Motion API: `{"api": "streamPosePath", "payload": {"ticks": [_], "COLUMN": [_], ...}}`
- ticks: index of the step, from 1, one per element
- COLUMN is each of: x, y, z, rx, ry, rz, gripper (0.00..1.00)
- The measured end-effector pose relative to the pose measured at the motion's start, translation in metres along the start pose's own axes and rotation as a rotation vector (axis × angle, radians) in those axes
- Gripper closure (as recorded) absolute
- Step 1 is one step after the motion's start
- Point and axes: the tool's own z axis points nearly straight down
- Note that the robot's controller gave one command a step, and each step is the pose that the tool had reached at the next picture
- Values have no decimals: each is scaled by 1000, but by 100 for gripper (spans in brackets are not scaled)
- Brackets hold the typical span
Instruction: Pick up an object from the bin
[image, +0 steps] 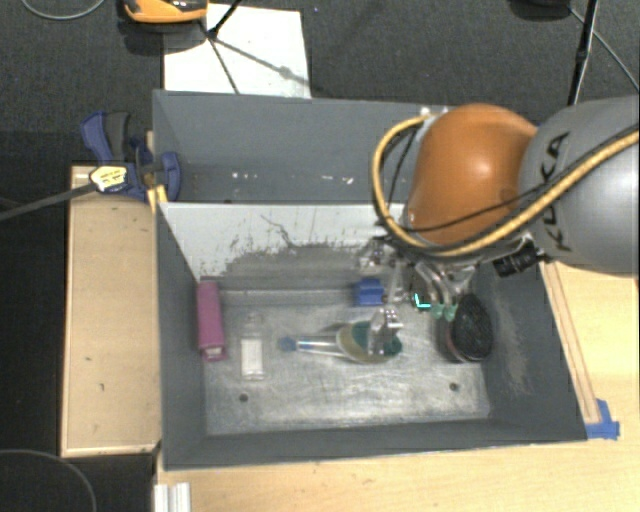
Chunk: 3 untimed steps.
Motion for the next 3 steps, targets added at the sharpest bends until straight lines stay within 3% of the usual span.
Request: {"api": "streamPosePath", "payload": {"ticks": [1, 2, 3], "x": [-6, -3, -12], "y": [-46, -18, -45], "z": [147, 117, 113], "rx": [-1, -2, -1], "ry": [-13, -11, -11], "rz": [13, 164, 219], "gripper": [0, 0, 0]}}
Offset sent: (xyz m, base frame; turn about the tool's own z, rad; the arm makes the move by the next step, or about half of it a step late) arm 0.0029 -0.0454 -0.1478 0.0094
